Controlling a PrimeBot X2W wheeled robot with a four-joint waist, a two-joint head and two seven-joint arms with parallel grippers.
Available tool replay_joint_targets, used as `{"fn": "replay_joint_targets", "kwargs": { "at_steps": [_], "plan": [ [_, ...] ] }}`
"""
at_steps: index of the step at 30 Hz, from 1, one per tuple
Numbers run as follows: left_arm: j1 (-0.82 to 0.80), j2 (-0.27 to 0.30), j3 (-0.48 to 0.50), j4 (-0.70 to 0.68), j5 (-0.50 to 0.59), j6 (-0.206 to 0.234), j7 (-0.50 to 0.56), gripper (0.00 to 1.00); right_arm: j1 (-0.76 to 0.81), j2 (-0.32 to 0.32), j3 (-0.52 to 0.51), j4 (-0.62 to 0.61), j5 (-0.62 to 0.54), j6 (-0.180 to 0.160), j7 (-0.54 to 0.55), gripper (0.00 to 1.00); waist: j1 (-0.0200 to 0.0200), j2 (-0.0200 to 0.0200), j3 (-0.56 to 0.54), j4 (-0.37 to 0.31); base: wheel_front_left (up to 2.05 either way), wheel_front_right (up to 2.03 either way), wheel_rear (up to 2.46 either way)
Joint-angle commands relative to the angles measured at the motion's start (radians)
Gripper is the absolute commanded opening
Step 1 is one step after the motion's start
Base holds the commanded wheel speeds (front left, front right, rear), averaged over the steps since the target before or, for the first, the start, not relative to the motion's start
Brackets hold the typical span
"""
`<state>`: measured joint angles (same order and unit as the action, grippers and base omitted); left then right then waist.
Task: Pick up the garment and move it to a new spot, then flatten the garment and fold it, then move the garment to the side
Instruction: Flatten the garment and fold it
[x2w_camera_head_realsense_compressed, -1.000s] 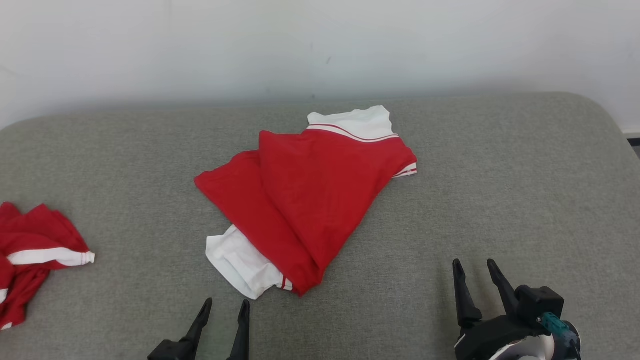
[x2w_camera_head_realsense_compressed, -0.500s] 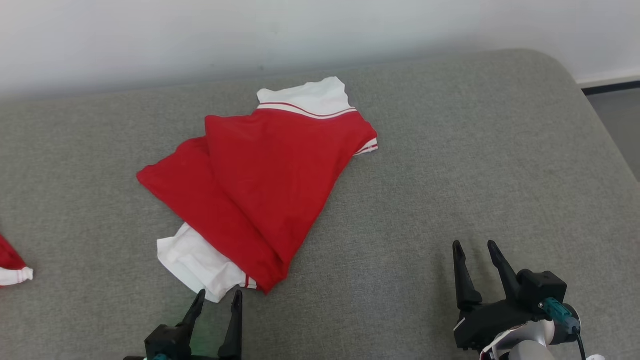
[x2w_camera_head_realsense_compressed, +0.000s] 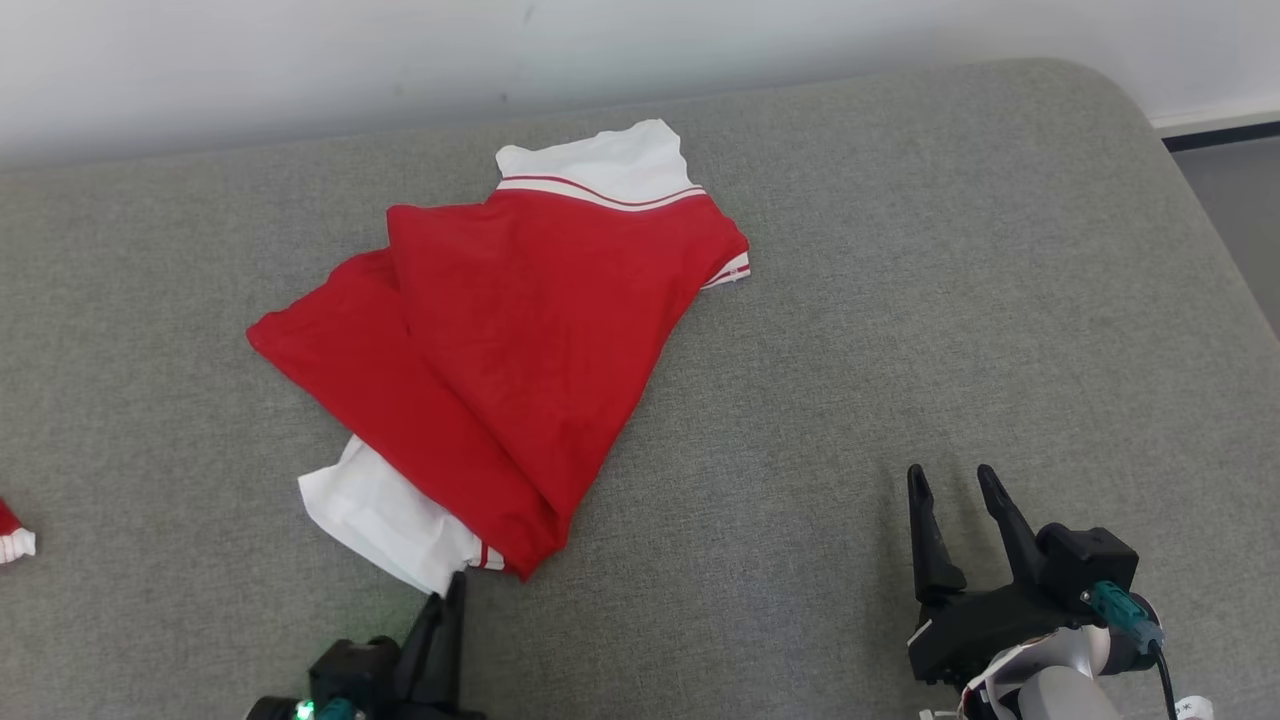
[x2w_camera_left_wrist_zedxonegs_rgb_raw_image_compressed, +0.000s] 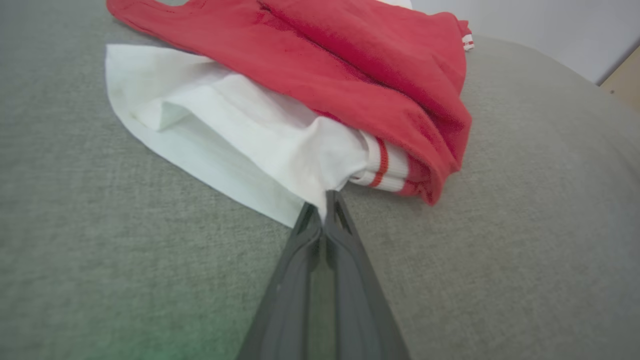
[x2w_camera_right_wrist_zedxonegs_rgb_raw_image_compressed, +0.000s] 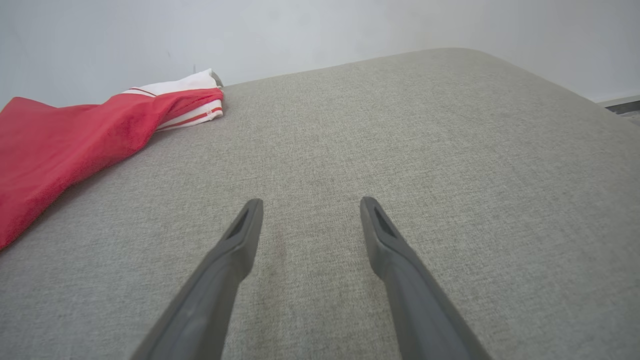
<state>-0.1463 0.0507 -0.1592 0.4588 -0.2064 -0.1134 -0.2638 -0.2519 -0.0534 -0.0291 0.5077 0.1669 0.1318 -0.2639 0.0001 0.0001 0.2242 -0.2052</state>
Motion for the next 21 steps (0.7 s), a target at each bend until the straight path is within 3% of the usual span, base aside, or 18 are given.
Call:
{"fn": "replay_joint_targets", "kwargs": {
  "at_steps": [1, 14, 17, 21],
  "plan": [
    [0.005, 0.000, -0.015, -0.004, 0.014, -0.004, -0.001, 0.00, -0.007, 0.004, -0.002, 0.003, 0.007, -0.002, 0.000, 1.00, -0.0001, -0.0001, -0.005, 0.005, 0.00, 0.00, 0.00],
    [-0.077, -0.001, -0.369, -0.241, -0.149, -0.017, -0.002, 0.00, 0.016, 0.003, -0.011, 0.020, 0.056, -0.002, 0.000, 1.00, -0.0001, -0.0001, -0.095, 0.057, 0.00, 0.00, 0.00],
    [-0.143, 0.001, -0.401, -0.296, -0.206, -0.016, -0.002, 0.00, 0.027, 0.003, -0.007, 0.026, 0.062, -0.002, 0.000, 1.00, -0.0001, -0.0001, -0.116, 0.070, 0.00, 0.00, 0.00],
    [-0.232, 0.001, -0.374, -0.340, -0.322, -0.017, -0.002, 0.00, 0.033, 0.003, -0.002, 0.033, 0.069, -0.002, 0.000, 1.00, -0.0001, -0.0001, -0.135, 0.085, 0.00, 0.00, 0.00]
  ]
}}
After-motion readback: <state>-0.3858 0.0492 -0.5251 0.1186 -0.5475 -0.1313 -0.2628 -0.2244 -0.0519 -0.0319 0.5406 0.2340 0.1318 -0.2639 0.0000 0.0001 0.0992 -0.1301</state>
